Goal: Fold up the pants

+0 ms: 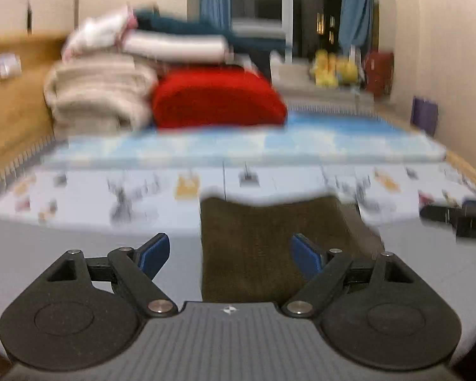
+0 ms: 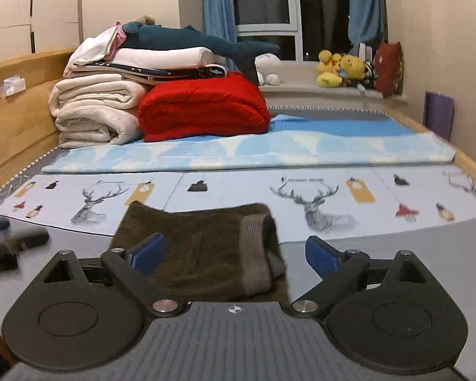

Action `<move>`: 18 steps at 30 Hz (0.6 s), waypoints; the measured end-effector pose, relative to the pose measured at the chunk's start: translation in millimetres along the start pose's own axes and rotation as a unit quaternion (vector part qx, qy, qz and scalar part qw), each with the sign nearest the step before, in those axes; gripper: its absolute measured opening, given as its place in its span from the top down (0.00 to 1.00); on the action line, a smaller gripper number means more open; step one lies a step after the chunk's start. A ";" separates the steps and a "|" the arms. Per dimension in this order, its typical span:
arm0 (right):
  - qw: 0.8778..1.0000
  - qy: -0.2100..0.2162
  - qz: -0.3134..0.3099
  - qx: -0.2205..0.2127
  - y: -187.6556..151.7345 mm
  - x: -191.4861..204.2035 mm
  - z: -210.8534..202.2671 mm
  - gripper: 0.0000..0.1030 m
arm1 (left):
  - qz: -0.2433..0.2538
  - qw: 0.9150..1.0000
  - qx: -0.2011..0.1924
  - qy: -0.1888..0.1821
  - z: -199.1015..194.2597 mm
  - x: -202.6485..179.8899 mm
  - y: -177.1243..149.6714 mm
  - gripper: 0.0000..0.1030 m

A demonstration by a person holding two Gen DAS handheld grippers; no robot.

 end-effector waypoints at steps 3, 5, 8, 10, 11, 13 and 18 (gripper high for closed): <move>1.000 -0.020 -0.009 0.014 -10.9 9.8 0.5 0.06 | -0.007 0.999 0.040 -0.010 9.0 -3.8 -4.1 0.06; 0.999 -0.022 -0.012 0.023 -13.7 13.4 4.1 0.06 | -0.012 0.998 0.053 0.014 13.4 -1.0 -7.2 0.01; 0.999 -0.016 -0.005 0.033 -14.8 16.8 8.9 0.06 | -0.035 0.996 0.081 0.015 22.1 3.0 -10.4 0.01; 0.999 -0.019 0.002 0.039 -16.9 19.0 10.9 0.06 | -0.045 0.994 0.093 0.020 25.8 5.1 -14.0 0.01; 0.999 -0.019 0.005 0.043 -18.2 20.0 12.2 0.06 | -0.047 0.994 0.097 0.022 26.5 4.3 -14.8 0.01; 0.998 -0.019 0.001 0.053 -20.8 24.4 16.1 0.06 | -0.045 0.994 0.100 0.020 34.7 7.1 -14.0 0.01; 0.997 -0.018 -0.031 0.067 -26.5 37.5 23.8 0.06 | -0.035 0.993 0.109 0.017 39.0 5.5 -18.1 0.01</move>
Point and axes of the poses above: each gripper's, at about its wrist camera, not at the fingertips, and z roughly the way its jaws point, x to its left, y to its top, the point moved 4 cm from there along z, roughly the way its jaws point, and after that the axes turned 2 degrees about x, right-handed, at the moved point
